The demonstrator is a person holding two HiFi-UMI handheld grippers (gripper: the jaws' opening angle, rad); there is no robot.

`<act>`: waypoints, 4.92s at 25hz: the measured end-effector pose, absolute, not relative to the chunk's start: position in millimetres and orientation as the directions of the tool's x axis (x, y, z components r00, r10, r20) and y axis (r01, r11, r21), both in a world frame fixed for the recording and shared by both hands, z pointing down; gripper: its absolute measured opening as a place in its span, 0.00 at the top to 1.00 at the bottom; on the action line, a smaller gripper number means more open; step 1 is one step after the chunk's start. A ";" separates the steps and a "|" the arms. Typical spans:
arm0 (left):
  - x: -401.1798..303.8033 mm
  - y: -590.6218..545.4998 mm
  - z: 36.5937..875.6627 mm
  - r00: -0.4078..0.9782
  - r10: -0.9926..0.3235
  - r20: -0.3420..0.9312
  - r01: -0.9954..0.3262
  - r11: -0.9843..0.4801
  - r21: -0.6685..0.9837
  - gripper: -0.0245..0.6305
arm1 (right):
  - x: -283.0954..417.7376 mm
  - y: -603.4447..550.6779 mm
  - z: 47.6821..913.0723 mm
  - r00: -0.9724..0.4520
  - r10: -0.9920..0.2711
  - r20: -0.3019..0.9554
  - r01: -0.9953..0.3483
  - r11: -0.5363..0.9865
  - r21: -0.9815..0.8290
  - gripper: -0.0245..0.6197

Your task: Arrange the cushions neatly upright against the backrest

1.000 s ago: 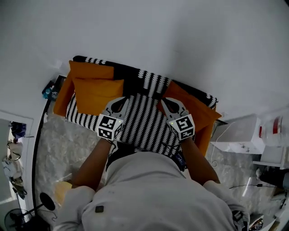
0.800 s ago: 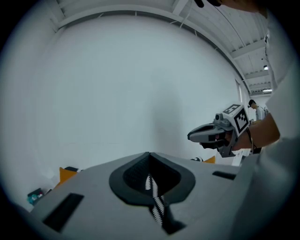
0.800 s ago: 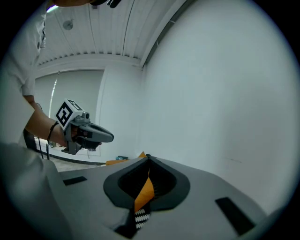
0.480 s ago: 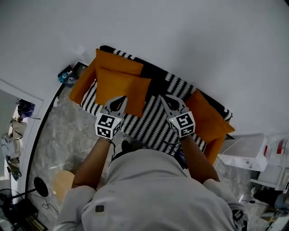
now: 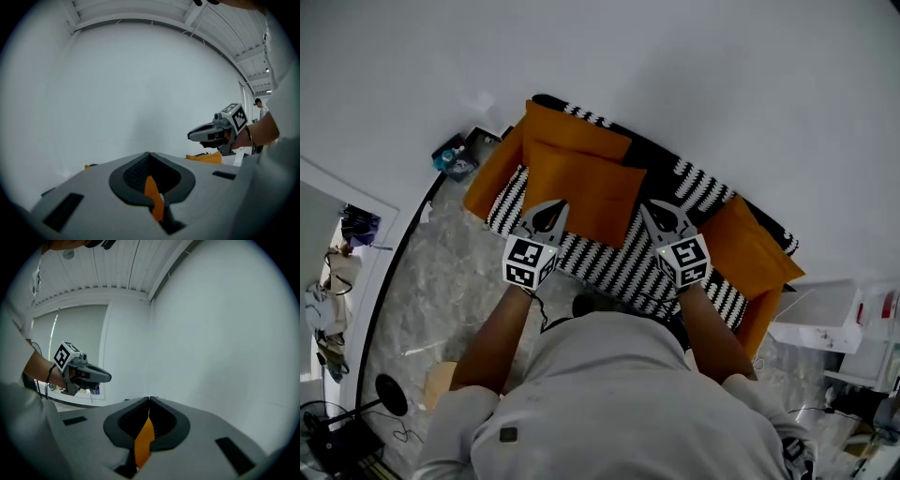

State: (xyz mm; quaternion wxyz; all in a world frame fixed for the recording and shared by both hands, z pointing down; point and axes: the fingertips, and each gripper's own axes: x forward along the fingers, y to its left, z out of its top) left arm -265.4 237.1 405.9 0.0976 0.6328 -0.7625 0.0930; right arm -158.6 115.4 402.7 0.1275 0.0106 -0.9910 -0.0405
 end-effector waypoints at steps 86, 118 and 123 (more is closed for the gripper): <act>-600.2 38.8 872.8 0.227 -0.150 0.962 -0.789 -0.608 0.092 0.58 | -435.7 -70.8 885.1 -0.165 0.182 0.969 0.381 0.918 -0.108 0.51; -567.7 109.6 840.9 0.308 -0.108 0.945 -0.783 -0.593 0.188 0.94 | -402.9 -3.6 831.3 -0.265 0.165 0.950 0.295 0.952 -0.082 0.90; -558.0 132.9 802.0 0.326 -0.131 0.936 -0.783 -0.592 0.190 0.94 | -389.5 21.5 790.6 -0.307 0.155 0.939 0.301 0.952 -0.059 0.90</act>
